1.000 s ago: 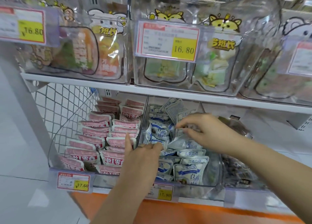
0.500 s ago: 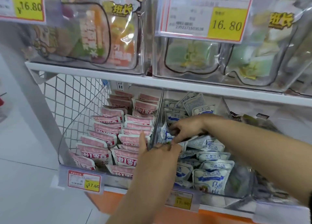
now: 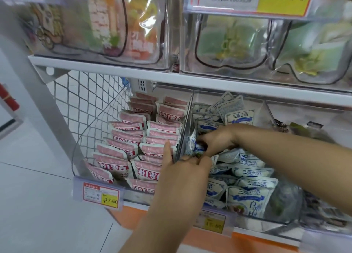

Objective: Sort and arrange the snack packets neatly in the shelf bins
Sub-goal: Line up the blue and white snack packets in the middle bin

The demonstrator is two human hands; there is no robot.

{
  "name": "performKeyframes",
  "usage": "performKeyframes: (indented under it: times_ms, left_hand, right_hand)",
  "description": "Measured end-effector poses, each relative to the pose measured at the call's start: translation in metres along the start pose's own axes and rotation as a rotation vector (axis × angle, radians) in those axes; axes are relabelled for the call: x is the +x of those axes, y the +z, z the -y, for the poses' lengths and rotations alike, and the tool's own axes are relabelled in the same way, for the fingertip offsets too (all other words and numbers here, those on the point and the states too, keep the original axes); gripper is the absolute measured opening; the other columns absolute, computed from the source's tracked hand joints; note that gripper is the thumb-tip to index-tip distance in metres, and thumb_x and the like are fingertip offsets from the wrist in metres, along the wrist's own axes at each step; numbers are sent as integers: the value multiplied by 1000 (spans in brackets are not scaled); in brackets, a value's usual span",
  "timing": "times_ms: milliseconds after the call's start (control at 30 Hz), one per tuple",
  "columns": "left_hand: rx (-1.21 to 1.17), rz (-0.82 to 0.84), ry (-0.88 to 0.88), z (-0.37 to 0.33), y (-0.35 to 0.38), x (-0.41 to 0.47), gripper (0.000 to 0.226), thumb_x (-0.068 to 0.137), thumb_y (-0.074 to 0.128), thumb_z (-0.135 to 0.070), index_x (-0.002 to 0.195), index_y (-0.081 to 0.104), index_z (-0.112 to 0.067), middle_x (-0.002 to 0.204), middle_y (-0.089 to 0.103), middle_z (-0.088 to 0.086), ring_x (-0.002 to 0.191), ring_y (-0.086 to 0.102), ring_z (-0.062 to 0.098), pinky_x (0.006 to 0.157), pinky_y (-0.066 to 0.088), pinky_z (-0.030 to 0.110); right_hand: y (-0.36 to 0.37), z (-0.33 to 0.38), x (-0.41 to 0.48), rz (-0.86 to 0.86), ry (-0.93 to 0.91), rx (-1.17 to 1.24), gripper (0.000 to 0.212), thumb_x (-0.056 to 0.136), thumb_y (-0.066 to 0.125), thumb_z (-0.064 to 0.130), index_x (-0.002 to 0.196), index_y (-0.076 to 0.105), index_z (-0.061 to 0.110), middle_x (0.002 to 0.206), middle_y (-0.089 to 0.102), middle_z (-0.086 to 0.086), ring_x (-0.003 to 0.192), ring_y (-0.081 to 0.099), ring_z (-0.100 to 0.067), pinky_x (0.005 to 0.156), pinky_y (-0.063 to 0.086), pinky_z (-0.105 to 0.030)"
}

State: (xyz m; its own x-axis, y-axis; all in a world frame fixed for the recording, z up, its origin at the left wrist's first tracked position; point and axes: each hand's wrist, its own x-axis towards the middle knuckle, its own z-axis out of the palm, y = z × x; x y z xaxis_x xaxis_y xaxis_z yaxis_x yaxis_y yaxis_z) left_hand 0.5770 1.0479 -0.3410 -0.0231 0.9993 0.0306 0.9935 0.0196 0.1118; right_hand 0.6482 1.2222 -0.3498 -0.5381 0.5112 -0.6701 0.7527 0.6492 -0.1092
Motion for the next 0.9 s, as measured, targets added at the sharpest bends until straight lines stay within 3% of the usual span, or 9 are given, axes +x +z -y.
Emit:
performKeyframes:
  times_ms: [67,167,233,333,433,567,667,767,900]
  left_hand:
    - [8,5,2,0,0,1,45,85,39,0,125,42,-21,105,60,0,104,54,23,111,-20,51]
    - [5,8,-1,0,0,2,48,85,38,0,128,39,-22,107,59,-1,106,52,23,111,-19,51]
    - [-2,9,-2,0,0,2,49,85,38,0,129,38,-22,105,58,-1,107,52,23,111,-19,51]
    - [-1,9,2,0,-1,2,50,85,37,1,130,38,-22,96,55,-2,105,51,23,112,-19,50]
    - [-8,-2,-1,0,-1,2,51,86,37,0,131,37,-23,103,59,-1,106,52,22,112,-18,50]
    - [-37,-46,1,0,2,3,61,87,40,0,142,30,-26,124,57,0,113,54,22,110,-19,51]
    - [-33,-67,13,0,2,3,67,88,41,0,146,23,-29,138,48,2,120,51,22,109,-20,50]
    - [-5,-56,15,0,1,2,64,91,36,-3,145,19,-33,142,42,1,123,48,20,110,-19,50]
    - [12,-32,10,-1,0,0,61,91,36,-4,143,25,-34,133,45,-1,116,51,20,112,-16,52]
  right_hand:
    - [2,-1,0,-47,-28,62,82,86,60,44,148,18,12,147,36,-3,131,37,-19,106,32,-27]
    - [4,-2,1,-104,-40,84,71,82,65,45,138,36,12,119,51,0,102,49,-14,84,39,-24]
    - [5,-4,4,-113,-28,59,49,82,64,46,113,53,9,91,54,-1,76,46,-14,65,37,-26]
    - [7,-1,3,-160,5,-13,28,87,60,38,85,53,11,67,45,1,58,38,-15,52,31,-27]
    - [7,2,0,-239,6,-41,18,89,58,25,76,53,13,69,51,-1,60,44,-14,52,35,-25]
    - [5,-3,-10,-384,19,75,19,89,49,7,95,64,-4,100,67,-17,88,63,-27,72,48,-34]
    - [6,-8,-26,-501,6,85,11,90,48,5,89,59,6,82,59,1,75,53,-13,58,36,-16]
    - [13,-10,-40,-605,-7,60,13,90,42,3,84,49,12,74,49,0,64,40,-13,55,32,-23]
    - [22,-14,-53,-655,-65,102,14,89,39,2,81,43,14,74,52,-8,63,39,-19,59,31,-32]
